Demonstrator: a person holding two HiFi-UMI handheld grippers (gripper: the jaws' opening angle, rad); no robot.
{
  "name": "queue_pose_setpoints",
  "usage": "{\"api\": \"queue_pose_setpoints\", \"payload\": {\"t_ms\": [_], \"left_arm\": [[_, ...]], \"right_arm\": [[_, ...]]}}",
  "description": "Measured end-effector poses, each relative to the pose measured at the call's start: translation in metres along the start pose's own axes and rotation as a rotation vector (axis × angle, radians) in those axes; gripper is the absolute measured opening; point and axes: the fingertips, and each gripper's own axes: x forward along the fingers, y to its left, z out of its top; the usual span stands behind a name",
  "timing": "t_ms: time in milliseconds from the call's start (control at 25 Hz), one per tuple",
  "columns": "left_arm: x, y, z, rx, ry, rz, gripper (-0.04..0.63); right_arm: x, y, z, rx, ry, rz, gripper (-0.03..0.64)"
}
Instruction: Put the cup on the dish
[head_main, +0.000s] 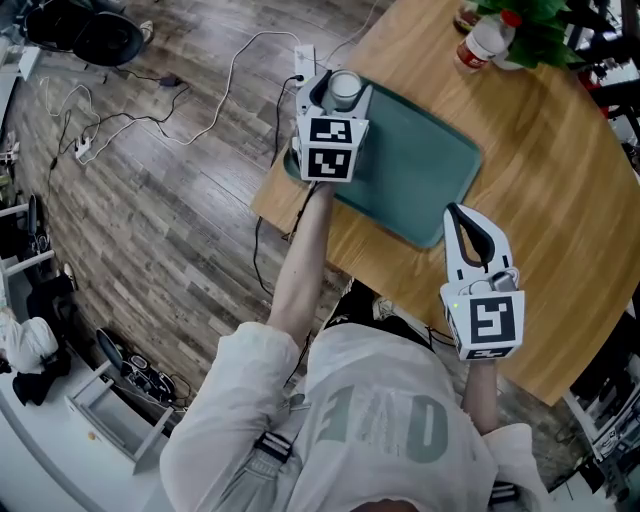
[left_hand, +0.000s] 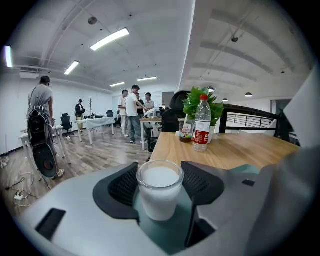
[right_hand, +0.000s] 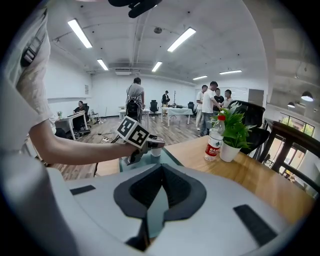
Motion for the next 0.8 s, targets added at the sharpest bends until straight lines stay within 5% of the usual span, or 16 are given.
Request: {"api": "queue_pose_setpoints", "payload": {"t_ms": [800], "left_arm": [[-0.009,0.001,0.004,-0.025,-0.06,0.058,0.279]], "right_arm": [[-0.027,0.004,0.003,-0.024,-0.034,-0.039,0.02]]}}
